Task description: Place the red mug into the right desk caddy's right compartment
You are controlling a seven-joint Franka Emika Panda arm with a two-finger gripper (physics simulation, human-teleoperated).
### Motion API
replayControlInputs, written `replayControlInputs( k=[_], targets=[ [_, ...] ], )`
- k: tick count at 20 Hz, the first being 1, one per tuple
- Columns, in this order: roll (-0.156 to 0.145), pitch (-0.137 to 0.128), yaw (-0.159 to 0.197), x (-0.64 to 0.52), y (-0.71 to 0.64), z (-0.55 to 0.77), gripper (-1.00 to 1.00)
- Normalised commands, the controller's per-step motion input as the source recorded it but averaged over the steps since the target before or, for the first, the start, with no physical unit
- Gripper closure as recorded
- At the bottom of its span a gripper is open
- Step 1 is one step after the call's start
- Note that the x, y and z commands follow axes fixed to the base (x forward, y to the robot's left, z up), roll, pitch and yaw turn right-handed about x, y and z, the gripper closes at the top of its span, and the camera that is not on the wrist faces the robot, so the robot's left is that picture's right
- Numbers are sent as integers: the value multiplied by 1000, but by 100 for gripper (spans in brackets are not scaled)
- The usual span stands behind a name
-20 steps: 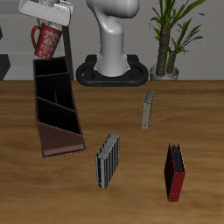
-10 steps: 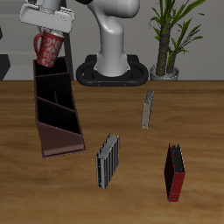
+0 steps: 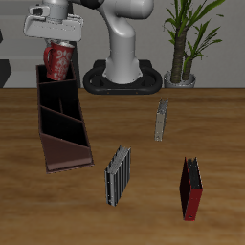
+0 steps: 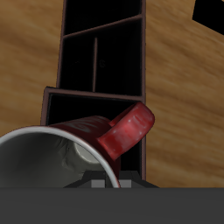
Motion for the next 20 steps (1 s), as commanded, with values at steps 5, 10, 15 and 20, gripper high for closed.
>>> replayControlInputs(
  k=[5,10,15,20],
  targets=[
    [-23,13,60,-110,-48,-90,100],
    [-25,8,37,-95,-51,-100,100],
    [8,34,40,-19,59,-204,100],
    [-9,45,39,102,-59,-239,100]
  ],
)
